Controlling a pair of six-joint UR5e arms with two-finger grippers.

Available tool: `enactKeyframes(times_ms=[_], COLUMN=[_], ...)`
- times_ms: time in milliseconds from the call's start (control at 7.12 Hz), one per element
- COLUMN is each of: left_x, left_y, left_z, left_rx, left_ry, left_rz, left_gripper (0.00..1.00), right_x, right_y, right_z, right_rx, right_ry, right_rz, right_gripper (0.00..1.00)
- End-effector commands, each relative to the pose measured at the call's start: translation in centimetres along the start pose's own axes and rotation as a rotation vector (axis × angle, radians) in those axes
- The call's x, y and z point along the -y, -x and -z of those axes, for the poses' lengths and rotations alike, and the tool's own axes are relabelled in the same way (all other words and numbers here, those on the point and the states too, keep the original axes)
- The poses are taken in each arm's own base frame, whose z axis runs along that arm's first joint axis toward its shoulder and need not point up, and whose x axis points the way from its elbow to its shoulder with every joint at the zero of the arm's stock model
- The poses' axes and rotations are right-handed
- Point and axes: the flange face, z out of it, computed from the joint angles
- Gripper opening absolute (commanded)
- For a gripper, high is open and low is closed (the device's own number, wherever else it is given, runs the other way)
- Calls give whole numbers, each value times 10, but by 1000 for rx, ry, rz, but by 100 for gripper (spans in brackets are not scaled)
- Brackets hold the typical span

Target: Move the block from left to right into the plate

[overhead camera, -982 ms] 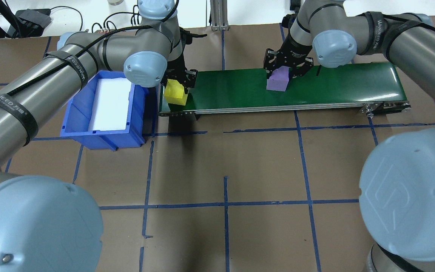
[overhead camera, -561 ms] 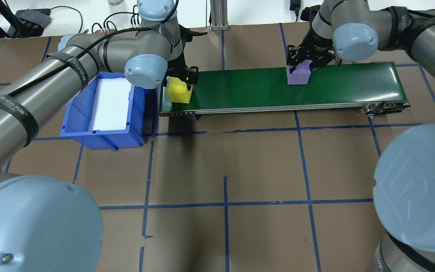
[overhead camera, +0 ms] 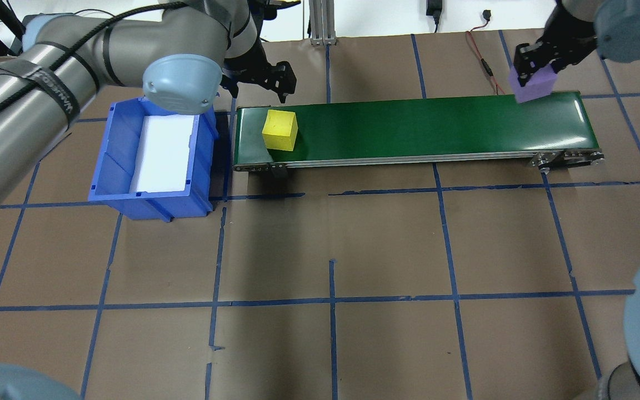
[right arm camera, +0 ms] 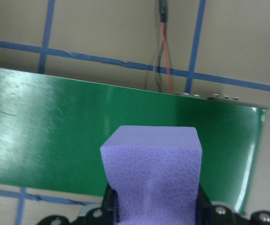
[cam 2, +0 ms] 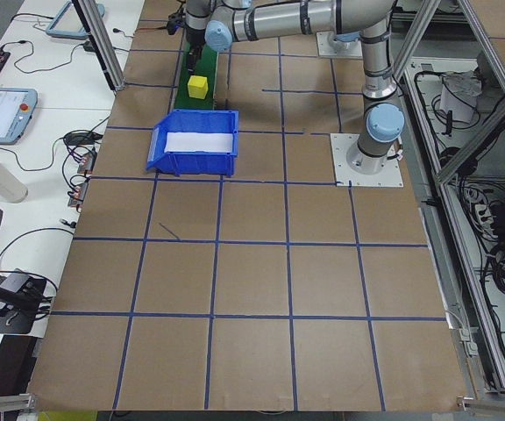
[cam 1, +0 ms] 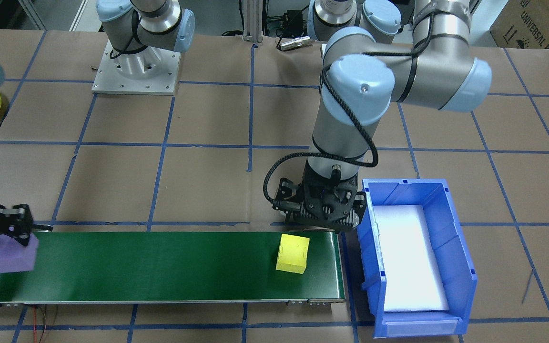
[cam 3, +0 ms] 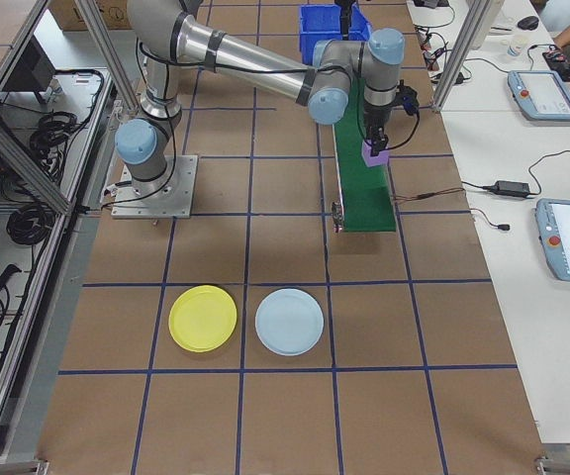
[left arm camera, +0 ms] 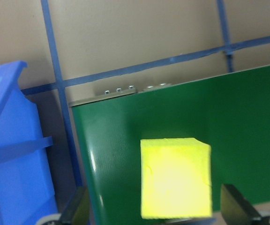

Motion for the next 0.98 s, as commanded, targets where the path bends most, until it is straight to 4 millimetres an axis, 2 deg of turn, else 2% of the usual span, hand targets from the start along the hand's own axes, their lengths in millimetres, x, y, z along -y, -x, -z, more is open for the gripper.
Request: enactKeyframes(times_ms=[0,140,281,421,561,702,842], left_x=[-36,-61,-73,-76,-89,-102,-120], left_y=[3,8,23,36,36,38,46], left_z=[86,109,126,121,122,117,110], left_rx=[-7,4,4,7,11,13,95], left_ry=[-4,48,43,61,69,104,164], left_rz=[3,10,35,60,58,62,56], left_gripper=[100,100,100,100,100,100,100], right_x=[-72,-108,-149,-182,-201,-217,-237], right_y=[-127,-176,-217,-244,-260,-273,-295], right_z=[5,-5,-21,-40,-51,-61,-77], right_rx=[-33,-23,0,27,30,47,47], right_ry=[51,76,100,117,120,130,131], right_rz=[93,124,113,91,82,86,63], right_gripper=[34,36,37,38,40,46,51])
